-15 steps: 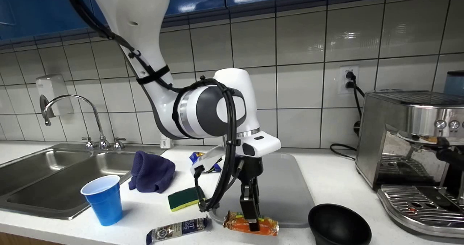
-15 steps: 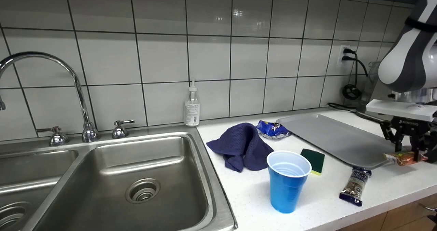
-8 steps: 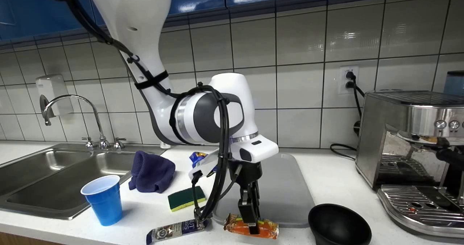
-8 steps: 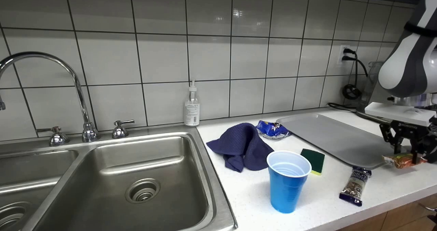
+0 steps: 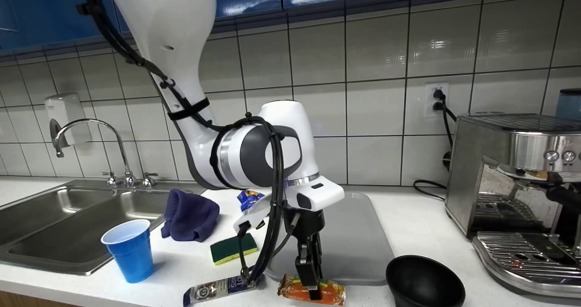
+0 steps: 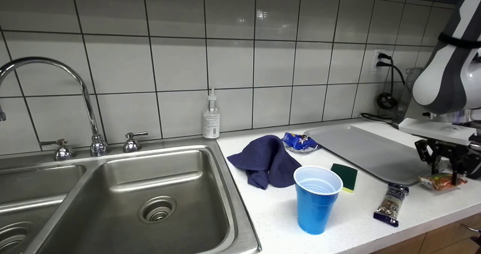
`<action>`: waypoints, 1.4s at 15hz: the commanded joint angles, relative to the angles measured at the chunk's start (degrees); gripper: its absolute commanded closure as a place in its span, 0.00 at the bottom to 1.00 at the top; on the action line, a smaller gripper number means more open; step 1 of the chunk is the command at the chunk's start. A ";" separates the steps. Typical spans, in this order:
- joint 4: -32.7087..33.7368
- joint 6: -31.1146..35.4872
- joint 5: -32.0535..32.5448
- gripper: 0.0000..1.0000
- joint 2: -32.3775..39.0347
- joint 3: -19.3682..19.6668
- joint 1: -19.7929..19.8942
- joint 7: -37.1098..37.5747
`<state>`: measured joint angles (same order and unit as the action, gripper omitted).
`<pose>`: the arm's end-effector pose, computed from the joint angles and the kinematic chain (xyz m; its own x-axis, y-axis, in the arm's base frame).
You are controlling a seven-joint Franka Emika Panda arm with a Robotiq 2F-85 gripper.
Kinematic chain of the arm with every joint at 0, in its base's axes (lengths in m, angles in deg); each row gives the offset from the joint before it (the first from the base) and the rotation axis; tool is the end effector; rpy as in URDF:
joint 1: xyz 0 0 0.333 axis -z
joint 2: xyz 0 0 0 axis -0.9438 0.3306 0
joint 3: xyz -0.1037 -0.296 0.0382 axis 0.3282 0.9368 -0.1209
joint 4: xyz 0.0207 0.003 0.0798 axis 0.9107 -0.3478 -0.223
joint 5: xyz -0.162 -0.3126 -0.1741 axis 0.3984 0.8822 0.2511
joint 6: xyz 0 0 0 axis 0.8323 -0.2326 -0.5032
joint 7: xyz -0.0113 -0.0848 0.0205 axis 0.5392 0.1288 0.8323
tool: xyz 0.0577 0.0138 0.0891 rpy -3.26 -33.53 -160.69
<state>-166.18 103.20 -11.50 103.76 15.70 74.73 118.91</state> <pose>0.3778 -0.2572 0.1574 0.1191 -0.9820 0.1463 -0.9841 -0.0972 0.1486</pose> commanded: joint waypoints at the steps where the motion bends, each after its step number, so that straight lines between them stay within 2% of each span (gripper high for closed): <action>1: -0.15 1.13 -0.29 0.83 0.33 1.09 -1.44 0.96; 2: -0.18 1.57 0.11 0.33 0.51 1.50 -1.86 1.05; 3: -0.20 1.74 0.20 0.32 0.58 1.72 -2.11 1.00; 7: -0.07 1.79 0.13 0.04 0.67 2.56 -3.16 1.05; 8: -0.09 1.70 0.13 0.00 0.55 2.66 -3.30 0.99; 16: -1.68 0.74 1.15 0.00 -3.02 3.92 -3.86 -0.72; 21: -4.59 1.17 2.57 0.00 -7.15 3.35 -3.92 -4.11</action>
<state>-167.27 104.30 -10.94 101.77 18.52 71.36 117.25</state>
